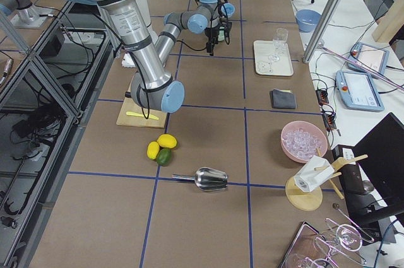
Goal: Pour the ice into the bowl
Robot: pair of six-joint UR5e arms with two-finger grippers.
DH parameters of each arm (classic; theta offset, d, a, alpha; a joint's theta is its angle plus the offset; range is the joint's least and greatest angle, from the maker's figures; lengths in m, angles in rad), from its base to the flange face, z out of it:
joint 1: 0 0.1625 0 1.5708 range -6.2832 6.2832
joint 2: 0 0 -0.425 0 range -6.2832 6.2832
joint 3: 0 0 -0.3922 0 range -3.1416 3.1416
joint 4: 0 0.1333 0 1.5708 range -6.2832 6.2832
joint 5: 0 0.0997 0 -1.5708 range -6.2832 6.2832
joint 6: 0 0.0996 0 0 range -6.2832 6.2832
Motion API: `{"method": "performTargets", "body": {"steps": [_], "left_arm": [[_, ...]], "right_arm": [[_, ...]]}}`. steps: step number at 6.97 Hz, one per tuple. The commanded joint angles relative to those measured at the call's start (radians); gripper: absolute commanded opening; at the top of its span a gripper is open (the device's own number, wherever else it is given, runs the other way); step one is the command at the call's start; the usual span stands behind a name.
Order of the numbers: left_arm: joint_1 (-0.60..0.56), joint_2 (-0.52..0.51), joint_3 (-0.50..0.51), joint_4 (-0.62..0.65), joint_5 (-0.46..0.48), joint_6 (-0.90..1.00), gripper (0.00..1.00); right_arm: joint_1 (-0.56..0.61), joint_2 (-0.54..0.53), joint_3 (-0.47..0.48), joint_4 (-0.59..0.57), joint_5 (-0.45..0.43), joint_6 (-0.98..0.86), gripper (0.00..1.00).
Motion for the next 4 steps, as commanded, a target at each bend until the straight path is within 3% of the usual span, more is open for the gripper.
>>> {"method": "performTargets", "body": {"steps": [1,2,4], "left_arm": [[0.043,-0.054,-0.012,0.186,0.051,0.001,0.00],[0.084,-0.069,-0.012,0.268,0.125,0.003,0.00],[0.102,-0.158,-0.012,0.492,0.156,0.174,0.00]], "right_arm": [[0.000,0.002,-0.009,0.002,0.000,0.000,1.00],[0.000,0.002,-0.009,0.000,0.000,0.000,1.00],[0.000,0.011,-0.025,0.026,-0.002,0.002,1.00]]}}
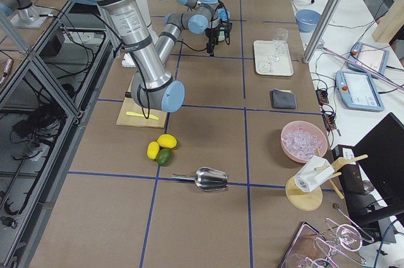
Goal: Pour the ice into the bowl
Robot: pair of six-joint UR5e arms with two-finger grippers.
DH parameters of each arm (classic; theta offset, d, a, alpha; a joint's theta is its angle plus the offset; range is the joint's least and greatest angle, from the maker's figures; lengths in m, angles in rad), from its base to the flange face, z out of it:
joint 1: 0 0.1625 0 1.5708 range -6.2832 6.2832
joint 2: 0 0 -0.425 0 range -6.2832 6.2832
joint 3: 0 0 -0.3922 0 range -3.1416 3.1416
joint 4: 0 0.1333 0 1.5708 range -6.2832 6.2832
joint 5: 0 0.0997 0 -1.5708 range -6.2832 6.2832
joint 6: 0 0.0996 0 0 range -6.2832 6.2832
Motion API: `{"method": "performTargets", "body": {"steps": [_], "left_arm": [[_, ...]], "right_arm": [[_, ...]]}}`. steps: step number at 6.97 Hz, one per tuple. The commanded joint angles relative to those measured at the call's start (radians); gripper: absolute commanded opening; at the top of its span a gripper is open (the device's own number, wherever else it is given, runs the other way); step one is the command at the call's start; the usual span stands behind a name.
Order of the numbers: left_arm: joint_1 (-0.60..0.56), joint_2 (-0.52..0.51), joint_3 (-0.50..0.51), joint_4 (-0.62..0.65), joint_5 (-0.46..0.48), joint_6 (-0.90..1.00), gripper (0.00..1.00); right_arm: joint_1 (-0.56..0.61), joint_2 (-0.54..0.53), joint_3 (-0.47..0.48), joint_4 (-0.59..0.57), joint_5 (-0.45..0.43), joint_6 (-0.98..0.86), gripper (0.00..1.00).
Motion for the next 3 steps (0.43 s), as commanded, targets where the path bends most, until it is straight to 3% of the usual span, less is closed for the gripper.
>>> {"method": "performTargets", "body": {"steps": [1,3], "left_arm": [[0.019,-0.051,0.000,0.152,0.053,0.112,0.00],[0.019,-0.042,0.006,0.217,0.071,0.181,0.00]], "right_arm": [[-0.002,0.003,-0.054,0.110,-0.001,0.018,1.00],[-0.002,0.006,-0.078,0.154,0.000,0.018,1.00]]}}
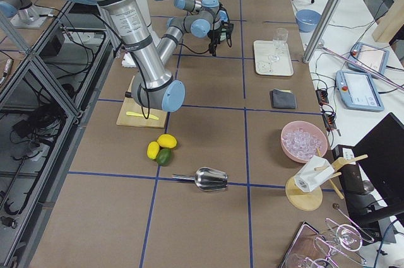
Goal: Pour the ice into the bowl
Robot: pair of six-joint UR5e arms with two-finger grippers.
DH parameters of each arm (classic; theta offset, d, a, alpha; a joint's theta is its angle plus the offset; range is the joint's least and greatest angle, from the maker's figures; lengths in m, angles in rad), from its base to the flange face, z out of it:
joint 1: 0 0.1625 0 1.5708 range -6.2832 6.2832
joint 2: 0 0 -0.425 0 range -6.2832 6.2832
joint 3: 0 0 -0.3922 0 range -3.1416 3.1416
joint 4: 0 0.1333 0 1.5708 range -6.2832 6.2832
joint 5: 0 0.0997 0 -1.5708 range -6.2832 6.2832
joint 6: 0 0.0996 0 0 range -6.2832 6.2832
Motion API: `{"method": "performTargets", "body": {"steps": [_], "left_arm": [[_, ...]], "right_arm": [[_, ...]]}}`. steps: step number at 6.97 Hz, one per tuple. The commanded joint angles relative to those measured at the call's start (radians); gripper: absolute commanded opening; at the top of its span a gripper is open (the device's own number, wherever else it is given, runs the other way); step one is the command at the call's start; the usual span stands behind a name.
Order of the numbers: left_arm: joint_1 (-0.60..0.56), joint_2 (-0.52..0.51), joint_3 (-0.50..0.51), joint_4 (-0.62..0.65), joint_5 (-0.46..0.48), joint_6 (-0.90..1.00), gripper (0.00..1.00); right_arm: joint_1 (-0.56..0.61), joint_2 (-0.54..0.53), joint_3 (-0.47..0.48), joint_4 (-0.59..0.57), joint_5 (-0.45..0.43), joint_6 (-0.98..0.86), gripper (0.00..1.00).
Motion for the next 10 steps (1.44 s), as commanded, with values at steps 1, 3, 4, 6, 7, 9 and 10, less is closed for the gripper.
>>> {"method": "performTargets", "body": {"steps": [1,3,4,6,7,9,10], "left_arm": [[-0.002,0.008,0.005,0.066,0.019,0.074,0.00],[0.000,0.006,0.005,0.142,0.039,0.142,0.00],[0.000,0.006,0.005,0.158,0.040,0.189,0.00],[0.000,-0.001,0.005,0.241,0.041,0.218,0.00],[0.000,-0.004,0.005,0.262,0.041,0.237,0.00],[0.004,0.000,0.007,0.285,0.041,0.239,0.00],[0.004,-0.006,0.007,0.297,0.041,0.239,0.00]], "right_arm": [[-0.002,0.008,-0.008,0.023,0.004,0.003,1.00],[-0.002,0.009,-0.005,0.023,0.007,0.003,1.00],[-0.002,0.009,-0.005,0.023,0.007,0.003,1.00],[-0.002,0.009,-0.005,0.023,0.007,0.003,1.00],[-0.003,0.009,-0.005,0.023,0.005,0.003,1.00],[-0.003,0.009,-0.005,0.021,0.007,0.003,1.00],[-0.003,0.009,-0.003,0.023,0.007,0.003,1.00]]}}
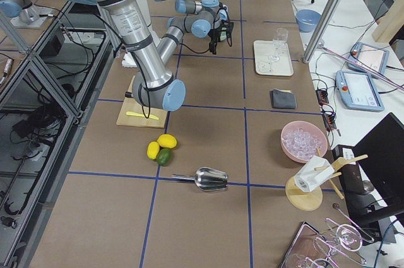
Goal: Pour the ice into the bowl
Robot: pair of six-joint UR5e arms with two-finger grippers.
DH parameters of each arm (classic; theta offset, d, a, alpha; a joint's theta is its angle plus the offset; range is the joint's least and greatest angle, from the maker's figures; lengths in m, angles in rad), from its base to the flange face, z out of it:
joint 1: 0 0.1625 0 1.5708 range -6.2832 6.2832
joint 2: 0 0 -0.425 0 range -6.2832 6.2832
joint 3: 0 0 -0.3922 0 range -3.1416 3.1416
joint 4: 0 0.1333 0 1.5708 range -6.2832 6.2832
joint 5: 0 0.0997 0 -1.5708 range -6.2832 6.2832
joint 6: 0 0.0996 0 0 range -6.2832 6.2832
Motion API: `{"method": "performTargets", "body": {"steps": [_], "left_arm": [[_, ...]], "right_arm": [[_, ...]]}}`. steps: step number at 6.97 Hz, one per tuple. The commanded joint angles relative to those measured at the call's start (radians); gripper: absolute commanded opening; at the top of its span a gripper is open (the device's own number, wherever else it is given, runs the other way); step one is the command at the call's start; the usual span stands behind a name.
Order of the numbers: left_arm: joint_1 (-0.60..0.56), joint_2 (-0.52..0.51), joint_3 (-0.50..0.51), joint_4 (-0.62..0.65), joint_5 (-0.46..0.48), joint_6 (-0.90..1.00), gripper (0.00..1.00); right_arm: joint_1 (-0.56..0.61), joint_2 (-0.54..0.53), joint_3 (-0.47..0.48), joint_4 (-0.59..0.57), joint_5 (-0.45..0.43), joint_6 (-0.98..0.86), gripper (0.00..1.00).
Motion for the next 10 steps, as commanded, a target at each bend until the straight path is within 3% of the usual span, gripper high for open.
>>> {"method": "performTargets", "body": {"steps": [1,10], "left_arm": [[0.003,-0.006,0.000,0.030,0.014,0.001,0.00],[0.008,-0.004,0.006,0.038,0.078,0.001,0.00]], "right_arm": [[0.000,0.000,0.001,0.001,0.000,0.000,1.00],[0.001,0.000,0.001,0.003,0.000,0.000,1.00]]}}
